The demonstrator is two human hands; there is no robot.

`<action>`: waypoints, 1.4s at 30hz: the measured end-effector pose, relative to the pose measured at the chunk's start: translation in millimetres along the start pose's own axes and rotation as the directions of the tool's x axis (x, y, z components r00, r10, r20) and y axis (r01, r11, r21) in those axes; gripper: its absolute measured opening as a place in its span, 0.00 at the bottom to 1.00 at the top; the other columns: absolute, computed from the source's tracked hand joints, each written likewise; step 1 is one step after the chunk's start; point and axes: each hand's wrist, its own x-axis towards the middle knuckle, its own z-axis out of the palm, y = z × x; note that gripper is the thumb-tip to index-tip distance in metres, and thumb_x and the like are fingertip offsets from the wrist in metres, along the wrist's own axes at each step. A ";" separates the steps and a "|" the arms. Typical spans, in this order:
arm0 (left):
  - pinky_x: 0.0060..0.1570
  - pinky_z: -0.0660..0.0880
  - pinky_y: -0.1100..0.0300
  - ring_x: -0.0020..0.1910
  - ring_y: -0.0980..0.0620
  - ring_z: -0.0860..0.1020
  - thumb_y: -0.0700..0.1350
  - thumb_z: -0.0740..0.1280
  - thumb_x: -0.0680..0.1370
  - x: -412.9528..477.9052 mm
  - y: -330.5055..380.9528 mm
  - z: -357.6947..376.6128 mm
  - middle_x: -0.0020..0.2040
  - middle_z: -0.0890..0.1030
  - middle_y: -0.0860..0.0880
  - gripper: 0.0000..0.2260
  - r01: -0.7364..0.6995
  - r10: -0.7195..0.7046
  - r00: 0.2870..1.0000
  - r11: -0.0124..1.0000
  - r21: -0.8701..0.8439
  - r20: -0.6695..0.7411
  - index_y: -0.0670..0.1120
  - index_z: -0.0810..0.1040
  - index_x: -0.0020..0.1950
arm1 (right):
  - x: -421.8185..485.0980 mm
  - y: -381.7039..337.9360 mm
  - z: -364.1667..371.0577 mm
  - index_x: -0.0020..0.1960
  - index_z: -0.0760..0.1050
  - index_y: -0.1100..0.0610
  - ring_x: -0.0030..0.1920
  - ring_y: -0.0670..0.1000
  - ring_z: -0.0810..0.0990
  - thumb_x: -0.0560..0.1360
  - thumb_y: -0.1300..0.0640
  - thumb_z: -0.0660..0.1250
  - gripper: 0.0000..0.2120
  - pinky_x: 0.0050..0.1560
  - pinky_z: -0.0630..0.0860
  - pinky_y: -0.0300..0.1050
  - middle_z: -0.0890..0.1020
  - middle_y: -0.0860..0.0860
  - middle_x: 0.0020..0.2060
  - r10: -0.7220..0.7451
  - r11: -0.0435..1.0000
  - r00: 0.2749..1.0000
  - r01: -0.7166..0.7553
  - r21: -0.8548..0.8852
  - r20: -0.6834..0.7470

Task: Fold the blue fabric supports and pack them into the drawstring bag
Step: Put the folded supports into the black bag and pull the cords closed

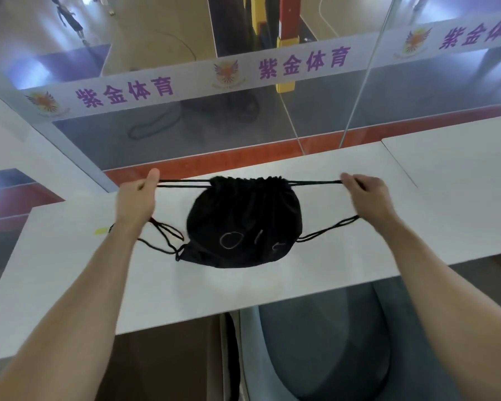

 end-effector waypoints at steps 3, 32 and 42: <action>0.44 0.70 0.51 0.34 0.46 0.70 0.58 0.68 0.83 -1.8 -13.4 -7.3 0.30 0.72 0.45 0.26 0.087 -0.084 0.988 0.996 -0.015 0.129 0.46 0.67 0.30 | -7.3 28.1 -15.9 0.37 0.76 0.66 0.32 0.56 0.78 0.84 0.50 0.67 0.23 0.44 0.74 0.54 0.81 0.55 0.30 0.159 0.980 0.974 -0.176 0.095 0.161; 0.39 0.71 0.55 0.32 0.53 0.76 0.72 0.65 0.79 -102.6 68.8 51.8 0.29 0.78 0.55 0.29 -0.358 0.158 0.803 0.899 0.253 0.574 0.48 0.74 0.33 | -59.0 -68.5 61.6 0.42 0.76 0.61 0.41 0.62 0.82 0.89 0.49 0.55 0.23 0.45 0.81 0.54 0.83 0.58 0.39 -0.211 0.770 0.913 0.376 -0.516 0.350; 0.33 0.63 0.56 0.26 0.53 0.58 0.56 0.67 0.86 -77.9 70.8 41.8 0.23 0.57 0.54 0.31 -0.285 0.257 0.943 0.952 0.116 0.210 0.48 0.58 0.29 | -49.7 -45.3 25.7 0.31 0.59 0.56 0.27 0.48 0.59 0.85 0.38 0.64 0.32 0.30 0.59 0.45 0.61 0.48 0.25 -0.182 0.968 0.981 0.191 -0.162 0.072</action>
